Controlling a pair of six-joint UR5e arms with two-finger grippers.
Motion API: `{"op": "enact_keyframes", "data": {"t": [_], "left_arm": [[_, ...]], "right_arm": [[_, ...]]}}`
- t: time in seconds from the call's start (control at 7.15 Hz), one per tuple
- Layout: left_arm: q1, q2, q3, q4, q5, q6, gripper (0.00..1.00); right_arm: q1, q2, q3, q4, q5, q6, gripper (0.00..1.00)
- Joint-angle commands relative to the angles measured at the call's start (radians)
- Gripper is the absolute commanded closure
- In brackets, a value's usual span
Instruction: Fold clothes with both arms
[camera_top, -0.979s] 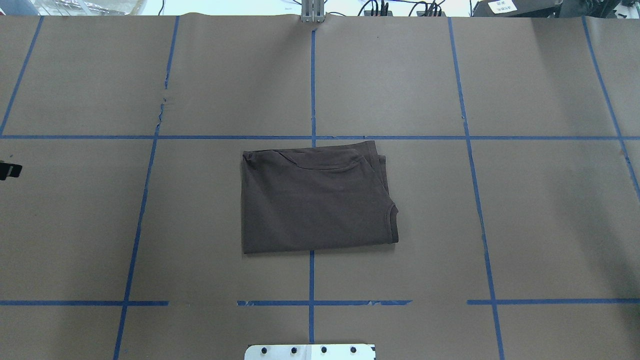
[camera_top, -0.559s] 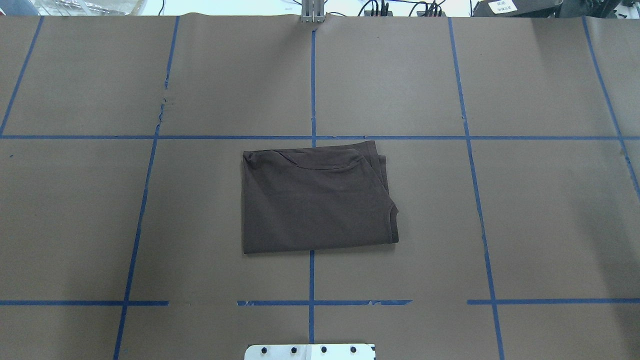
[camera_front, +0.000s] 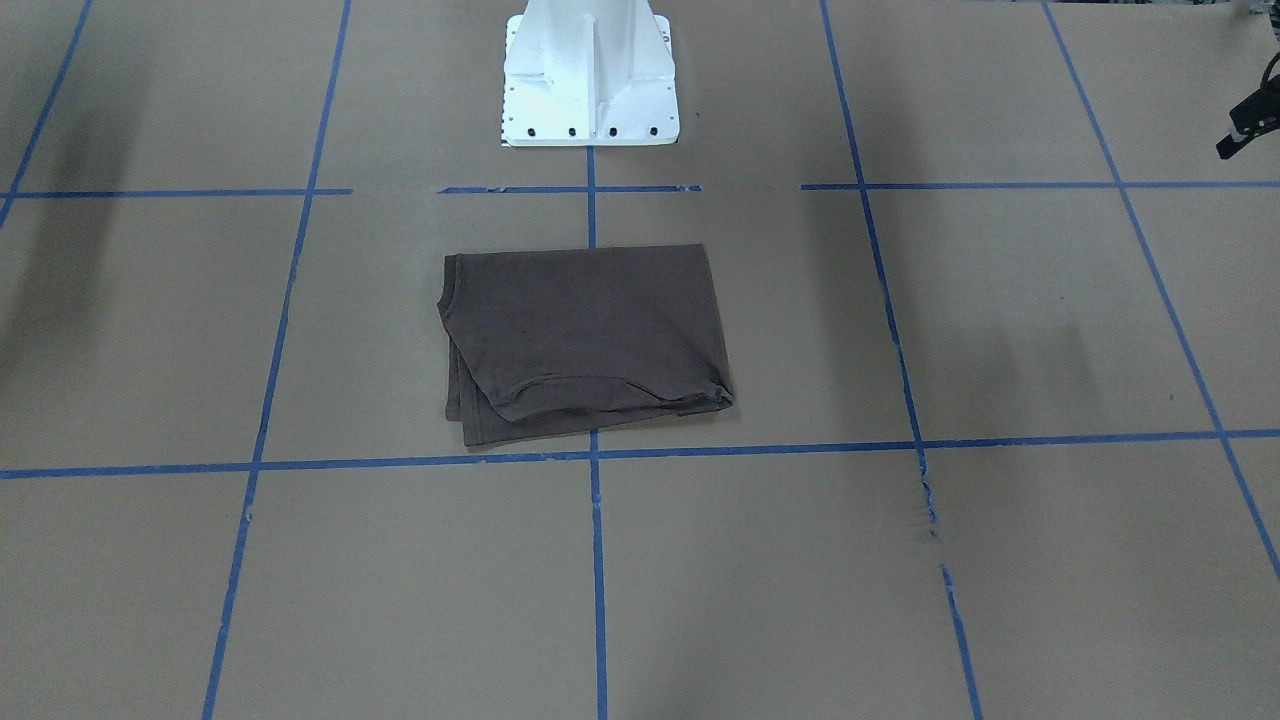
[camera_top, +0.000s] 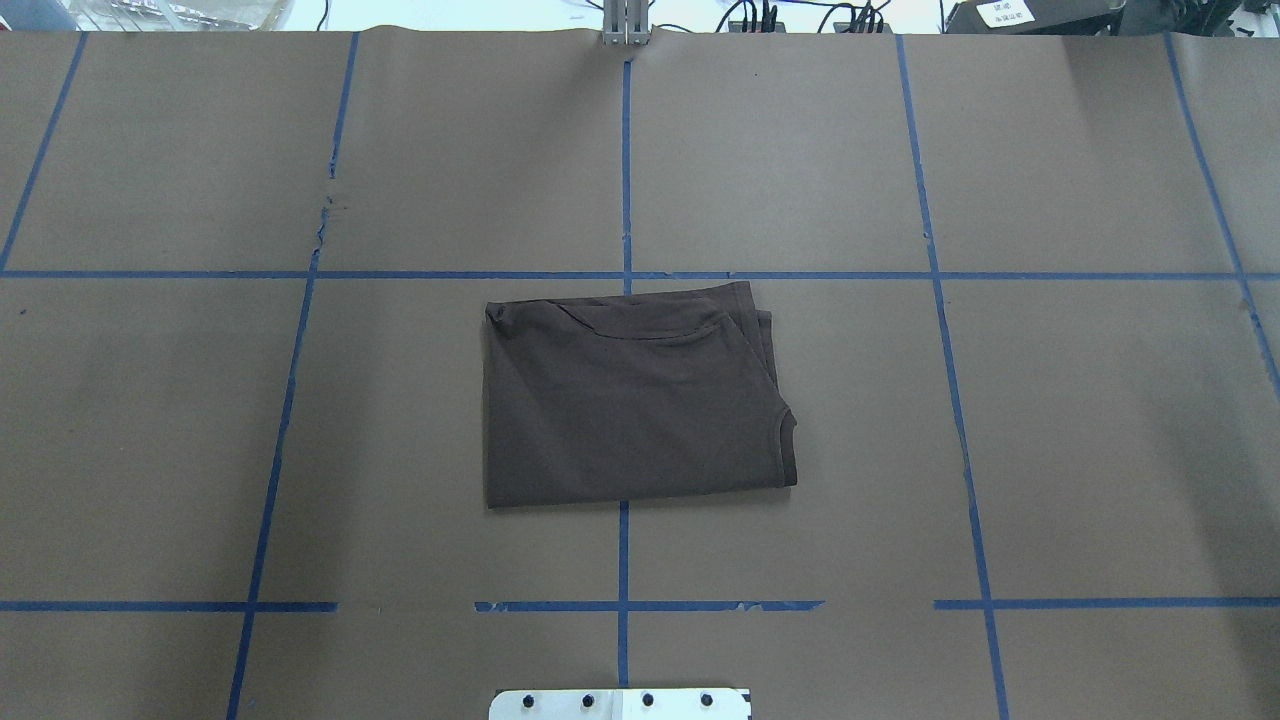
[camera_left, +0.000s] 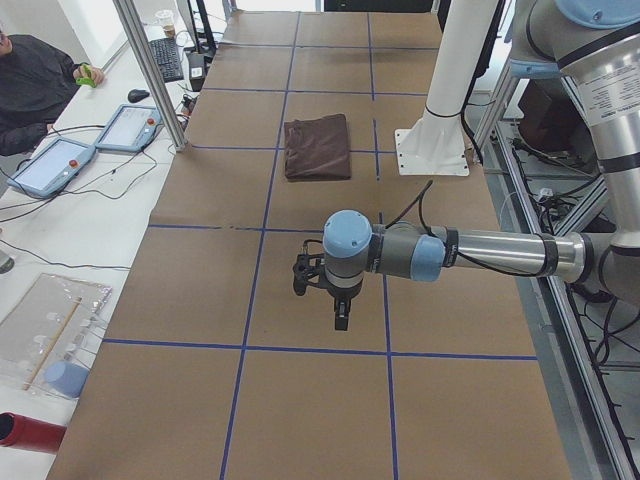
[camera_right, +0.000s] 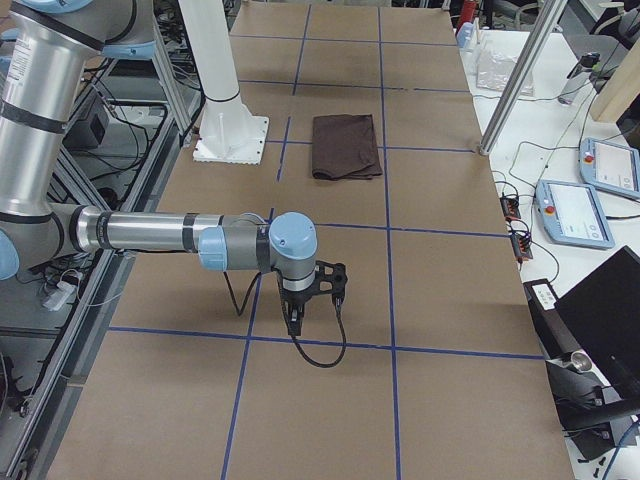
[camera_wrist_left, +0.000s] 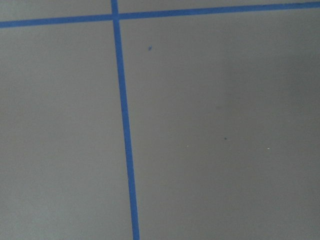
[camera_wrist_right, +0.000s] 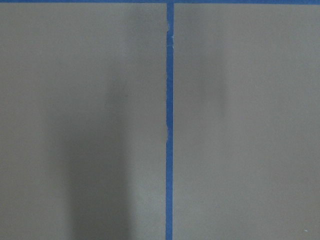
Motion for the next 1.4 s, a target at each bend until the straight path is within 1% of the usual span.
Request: {"op": "enact_keyframes", "data": {"t": [0.0, 0.14, 0.56, 1.12, 1.26], "left_arm": [[-0.001, -0.022, -0.02, 0.014, 0.015, 0.01, 0.0], [0.001, -0.037, -0.012, 0.017, 0.015, 0.005, 0.0], [-0.003, -0.023, -0.023, 0.016, 0.013, 0.013, 0.0], [-0.004, -0.005, 0.008, 0.016, 0.015, 0.016, 0.0], [-0.019, -0.003, 0.014, 0.016, 0.015, 0.016, 0.0]], "right_arm": [[0.0, 0.013, -0.001, -0.001, -0.003, 0.0, 0.0], [-0.001, 0.013, -0.001, -0.001, -0.001, 0.0, 0.0], [-0.001, 0.018, -0.004, -0.001, -0.001, -0.001, 0.0], [-0.001, 0.018, -0.004, -0.001, 0.0, -0.001, 0.0], [-0.001, 0.018, -0.002, -0.001, 0.002, -0.001, 0.0]]}}
